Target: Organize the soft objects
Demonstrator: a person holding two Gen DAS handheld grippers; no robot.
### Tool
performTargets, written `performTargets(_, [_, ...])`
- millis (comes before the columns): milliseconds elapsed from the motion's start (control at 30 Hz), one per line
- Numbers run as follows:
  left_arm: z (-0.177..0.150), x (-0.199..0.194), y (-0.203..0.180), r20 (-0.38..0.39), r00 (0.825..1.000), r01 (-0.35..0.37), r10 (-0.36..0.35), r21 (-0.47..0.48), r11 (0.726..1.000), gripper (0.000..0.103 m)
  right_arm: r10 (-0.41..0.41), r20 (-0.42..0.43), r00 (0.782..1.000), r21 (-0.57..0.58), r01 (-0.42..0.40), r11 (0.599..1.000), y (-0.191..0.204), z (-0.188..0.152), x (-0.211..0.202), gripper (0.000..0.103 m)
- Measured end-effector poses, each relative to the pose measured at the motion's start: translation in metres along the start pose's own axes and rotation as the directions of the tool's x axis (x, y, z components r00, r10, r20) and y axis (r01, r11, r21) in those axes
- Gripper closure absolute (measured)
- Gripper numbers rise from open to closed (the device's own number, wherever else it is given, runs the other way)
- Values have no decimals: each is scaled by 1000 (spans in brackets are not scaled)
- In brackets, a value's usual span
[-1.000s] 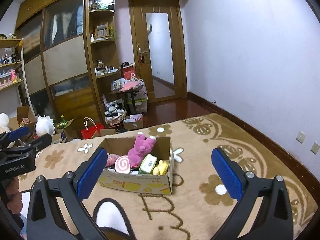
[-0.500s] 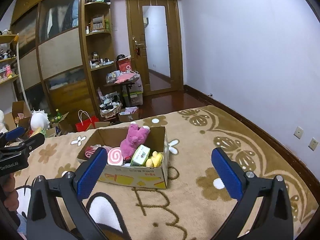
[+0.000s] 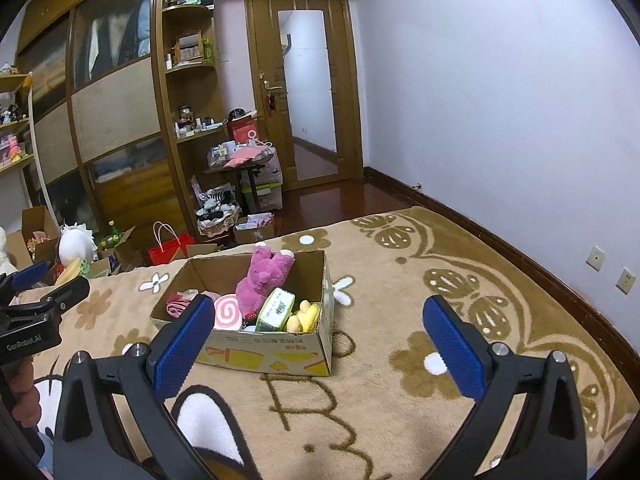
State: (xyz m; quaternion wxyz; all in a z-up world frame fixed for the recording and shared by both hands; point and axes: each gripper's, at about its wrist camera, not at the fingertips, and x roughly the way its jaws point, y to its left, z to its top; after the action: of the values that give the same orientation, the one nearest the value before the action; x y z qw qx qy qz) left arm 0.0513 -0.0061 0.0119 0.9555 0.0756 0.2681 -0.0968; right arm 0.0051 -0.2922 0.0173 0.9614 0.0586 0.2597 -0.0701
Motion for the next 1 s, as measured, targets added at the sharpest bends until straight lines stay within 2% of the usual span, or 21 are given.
performTargets(1000, [-5, 7, -3, -19, 1000, 10, -10, 11, 1000, 4, 0, -12, 1000, 9, 0, 1000, 2, -9, 3, 0])
